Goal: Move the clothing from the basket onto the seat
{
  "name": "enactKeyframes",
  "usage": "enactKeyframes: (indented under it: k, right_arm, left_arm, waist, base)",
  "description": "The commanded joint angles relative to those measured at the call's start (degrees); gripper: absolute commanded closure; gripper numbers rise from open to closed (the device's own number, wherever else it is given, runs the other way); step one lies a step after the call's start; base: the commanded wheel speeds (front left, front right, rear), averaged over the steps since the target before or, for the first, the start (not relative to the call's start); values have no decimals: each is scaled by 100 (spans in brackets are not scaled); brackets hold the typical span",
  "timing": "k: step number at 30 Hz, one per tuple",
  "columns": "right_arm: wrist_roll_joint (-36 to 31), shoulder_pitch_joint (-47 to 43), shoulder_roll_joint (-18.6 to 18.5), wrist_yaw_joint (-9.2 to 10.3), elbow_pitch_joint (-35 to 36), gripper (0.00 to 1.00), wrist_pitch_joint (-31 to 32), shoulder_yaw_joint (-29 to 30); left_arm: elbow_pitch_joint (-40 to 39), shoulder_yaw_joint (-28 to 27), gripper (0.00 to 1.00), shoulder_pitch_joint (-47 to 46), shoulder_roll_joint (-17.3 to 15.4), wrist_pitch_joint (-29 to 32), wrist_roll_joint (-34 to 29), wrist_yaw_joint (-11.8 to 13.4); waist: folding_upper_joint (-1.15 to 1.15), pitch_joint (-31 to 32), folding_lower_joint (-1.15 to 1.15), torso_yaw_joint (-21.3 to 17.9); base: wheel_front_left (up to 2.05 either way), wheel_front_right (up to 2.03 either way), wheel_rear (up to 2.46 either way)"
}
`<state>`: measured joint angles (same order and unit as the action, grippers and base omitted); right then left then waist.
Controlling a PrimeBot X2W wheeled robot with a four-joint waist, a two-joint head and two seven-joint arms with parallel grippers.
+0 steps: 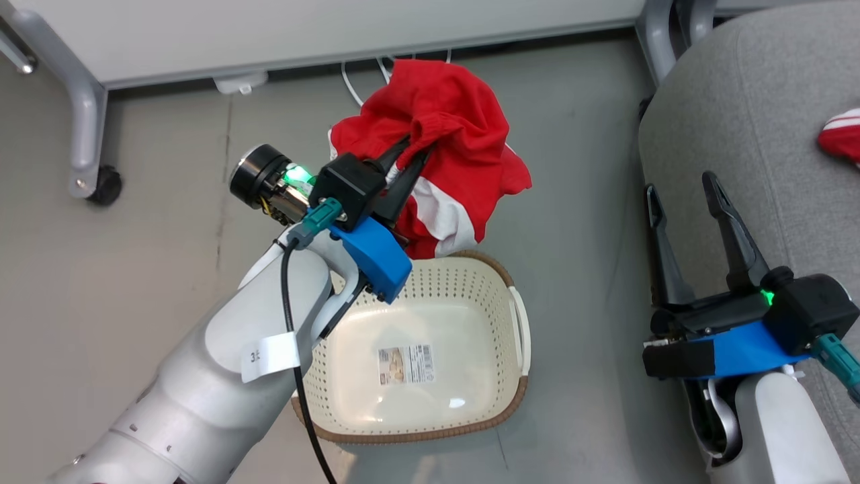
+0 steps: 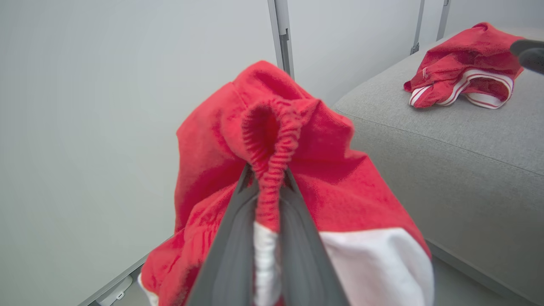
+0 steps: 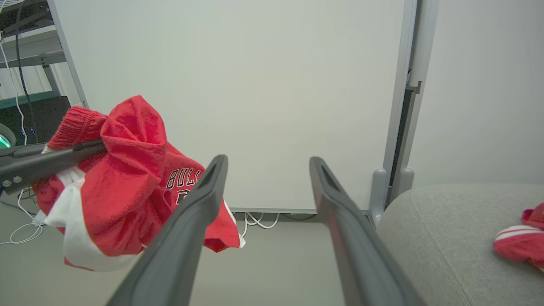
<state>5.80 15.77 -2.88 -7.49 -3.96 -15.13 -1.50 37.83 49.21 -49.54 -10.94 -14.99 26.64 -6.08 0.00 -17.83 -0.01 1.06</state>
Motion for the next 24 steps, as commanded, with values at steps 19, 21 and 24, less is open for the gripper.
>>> enactKeyframes:
  k: [19, 21, 24]
  right_arm:
    - [270, -802, 0, -1, -163, 0, -3, 81]
    - [296, -851, 0, -1, -167, 0, -3, 67]
    - [343, -894, 0, -1, -171, 0, -3, 10]
  left_arm:
    - [-787, -890, 100, 765, 259, -28, -357, -85]
    - [-808, -911, 100, 813, 275, -28, -369, -99]
    - [-826, -942, 100, 861, 292, -28, -407, -111]
  waist:
    - [0, 1043, 1, 218]
    - [0, 1082, 1, 231]
    - [0, 1117, 1, 246]
  base:
    - [0, 0, 0]
    - [0, 0, 0]
    - [0, 0, 0]
